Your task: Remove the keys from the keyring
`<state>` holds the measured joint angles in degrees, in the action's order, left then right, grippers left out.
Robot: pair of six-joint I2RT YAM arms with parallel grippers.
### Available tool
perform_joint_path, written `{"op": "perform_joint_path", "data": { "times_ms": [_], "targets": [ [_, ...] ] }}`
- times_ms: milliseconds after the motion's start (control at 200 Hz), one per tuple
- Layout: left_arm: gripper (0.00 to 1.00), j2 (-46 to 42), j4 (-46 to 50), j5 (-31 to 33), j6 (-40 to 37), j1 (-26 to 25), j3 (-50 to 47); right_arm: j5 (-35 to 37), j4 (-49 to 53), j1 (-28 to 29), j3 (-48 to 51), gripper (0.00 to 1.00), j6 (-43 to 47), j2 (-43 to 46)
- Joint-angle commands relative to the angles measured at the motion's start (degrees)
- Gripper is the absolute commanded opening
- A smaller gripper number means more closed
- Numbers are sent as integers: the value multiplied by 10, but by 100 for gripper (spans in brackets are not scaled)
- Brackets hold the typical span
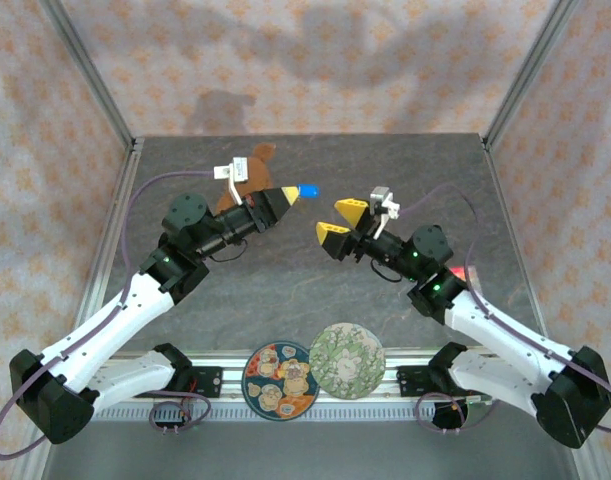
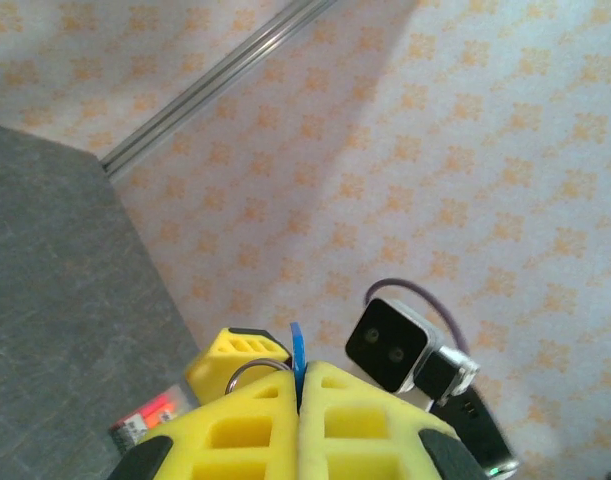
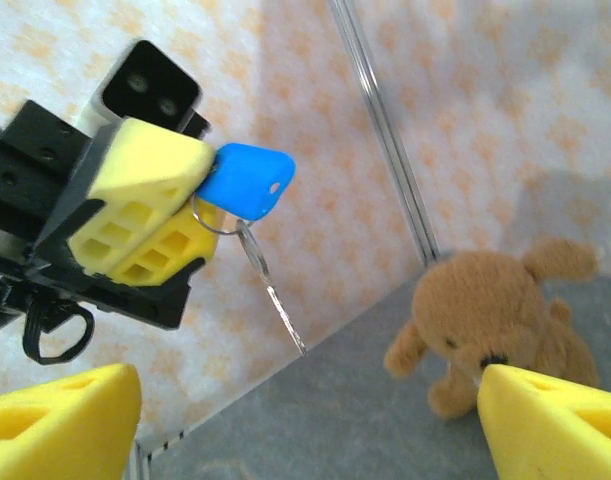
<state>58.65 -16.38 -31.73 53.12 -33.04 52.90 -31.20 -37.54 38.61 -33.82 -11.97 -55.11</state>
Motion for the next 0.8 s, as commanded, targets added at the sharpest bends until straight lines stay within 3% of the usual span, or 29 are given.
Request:
{"op": "perform_joint_path", "data": {
  "times_ms": [0,140,505,706,791],
  "targets": [
    [0,1,-49,-22,22,-6,22,-4,-172,6,26,89,13,-24],
    [0,4,-62,-27,31,-8,19,-29,-180,14,3,88,34,-60],
    [0,13,-82,-36,43,-8,19,-5,-241,38,-24,83,35,-109],
    [0,13,-94,-38,52,-8,19,5,-273,47,-41,79,26,-134],
    [0,12,-95,-37,52,-8,18,3,-274,49,-51,72,22,-146]
  ]
}}
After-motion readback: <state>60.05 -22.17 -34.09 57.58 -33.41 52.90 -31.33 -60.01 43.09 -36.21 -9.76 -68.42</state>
